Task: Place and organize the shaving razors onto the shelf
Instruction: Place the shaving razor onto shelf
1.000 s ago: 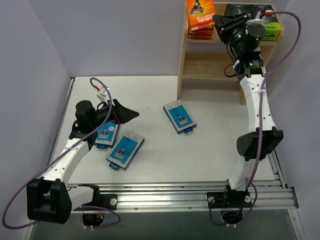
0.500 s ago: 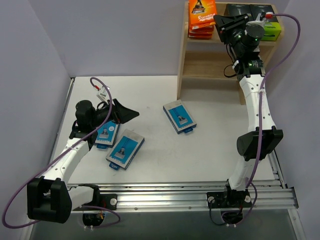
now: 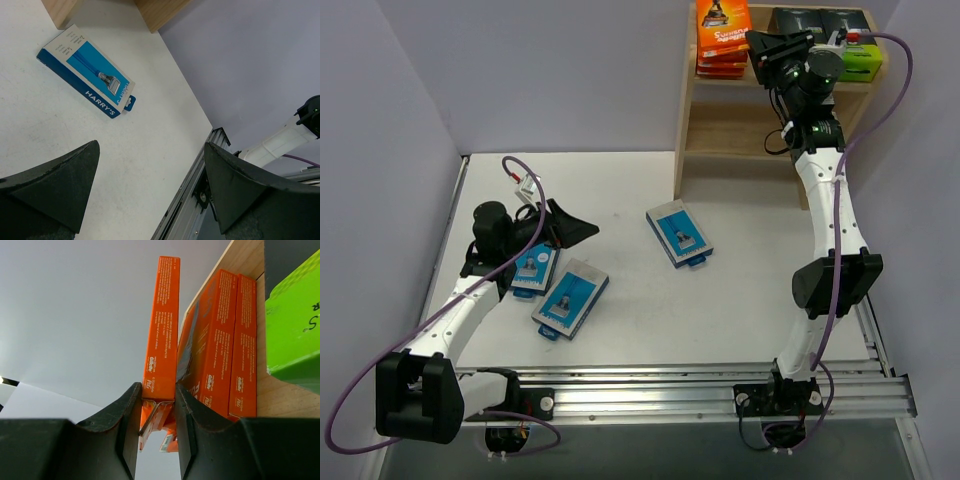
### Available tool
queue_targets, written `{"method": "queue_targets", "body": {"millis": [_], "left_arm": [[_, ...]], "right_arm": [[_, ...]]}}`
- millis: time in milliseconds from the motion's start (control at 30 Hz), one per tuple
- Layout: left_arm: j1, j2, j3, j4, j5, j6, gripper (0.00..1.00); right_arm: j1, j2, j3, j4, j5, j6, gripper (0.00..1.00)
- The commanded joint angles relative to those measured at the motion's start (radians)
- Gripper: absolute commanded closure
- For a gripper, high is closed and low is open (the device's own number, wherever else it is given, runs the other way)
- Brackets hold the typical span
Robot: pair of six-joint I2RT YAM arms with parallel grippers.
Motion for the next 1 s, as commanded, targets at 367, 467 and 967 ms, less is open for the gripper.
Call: {"method": "queue_targets", "body": {"millis": [367, 467, 967], "left_arm": [[0.003, 0.000, 0.002, 0.043, 0.016, 0.002, 0.06], [0.003, 0.000, 0.002, 0.043, 0.015, 0.002, 0.06], [0.003, 0.000, 0.002, 0.046, 0.016, 0.002, 0.06]], "right_arm": [[0.003, -0.005, -0.008, 0.102, 0.013, 0.012, 0.58], [0.003, -0.008, -0.012, 0.106, 0.016, 0.011, 0.57], [0.003, -0.025, -0.012, 0.098, 0.007, -0.008, 0.50]]}}
